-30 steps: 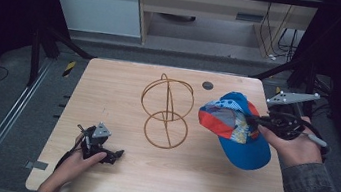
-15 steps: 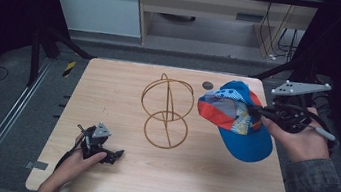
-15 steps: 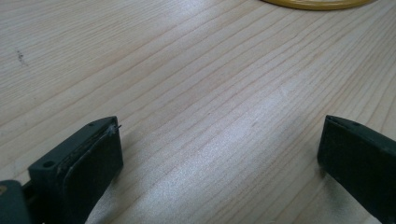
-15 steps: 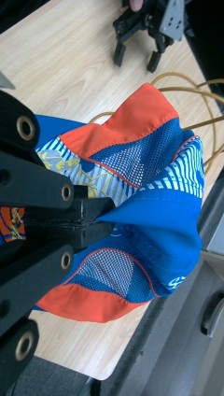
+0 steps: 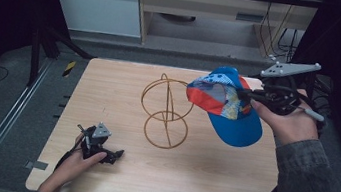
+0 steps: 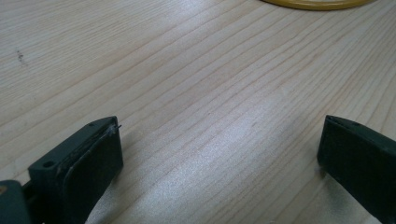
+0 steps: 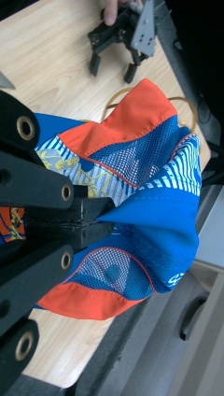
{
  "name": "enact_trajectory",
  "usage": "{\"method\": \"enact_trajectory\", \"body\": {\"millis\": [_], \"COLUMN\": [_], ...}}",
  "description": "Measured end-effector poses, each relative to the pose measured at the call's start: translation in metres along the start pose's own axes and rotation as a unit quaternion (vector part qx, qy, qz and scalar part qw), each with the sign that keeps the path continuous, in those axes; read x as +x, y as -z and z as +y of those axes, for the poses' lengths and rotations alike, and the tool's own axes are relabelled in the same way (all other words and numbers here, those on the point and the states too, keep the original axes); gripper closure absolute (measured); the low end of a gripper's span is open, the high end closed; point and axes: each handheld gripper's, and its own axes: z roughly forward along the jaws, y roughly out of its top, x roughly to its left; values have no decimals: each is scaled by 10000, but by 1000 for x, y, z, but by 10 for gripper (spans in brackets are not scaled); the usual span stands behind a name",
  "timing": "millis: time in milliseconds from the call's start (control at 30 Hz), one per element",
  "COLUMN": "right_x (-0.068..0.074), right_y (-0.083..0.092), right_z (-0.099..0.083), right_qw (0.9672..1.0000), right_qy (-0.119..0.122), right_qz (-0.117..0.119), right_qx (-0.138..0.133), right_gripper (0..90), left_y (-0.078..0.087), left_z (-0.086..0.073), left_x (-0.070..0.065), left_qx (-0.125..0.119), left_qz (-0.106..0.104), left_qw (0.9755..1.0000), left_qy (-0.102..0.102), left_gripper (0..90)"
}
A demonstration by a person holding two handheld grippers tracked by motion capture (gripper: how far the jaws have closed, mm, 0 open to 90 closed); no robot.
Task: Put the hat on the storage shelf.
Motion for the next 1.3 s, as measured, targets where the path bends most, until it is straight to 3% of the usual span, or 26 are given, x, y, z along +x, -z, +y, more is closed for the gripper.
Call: {"method": "enact_trajectory", "body": {"millis": [367, 667, 833, 1300], "right_x": [11, 11, 19, 27], "right_y": [-11, -39, -58, -89], "right_z": [28, 50, 67, 84], "right_qw": [9997, 9994, 9988, 9977], "right_qy": [191, 233, 404, 492], "right_qz": [85, 223, 294, 460], "right_qx": [-86, -104, -20, 97], "right_gripper": [900, 900, 900, 900], "left_y": [0, 0, 0, 0], "left_z": [0, 0, 0, 0], "left_x": [0, 0, 0, 0], "left_qx": [1, 1, 3, 4], "left_qz": [-7, -2, -4, -9], "left_qw": [10000, 10000, 10000, 10000], "left_qy": [0, -1, -4, -4], "left_gripper": [0, 0, 0, 0]}}
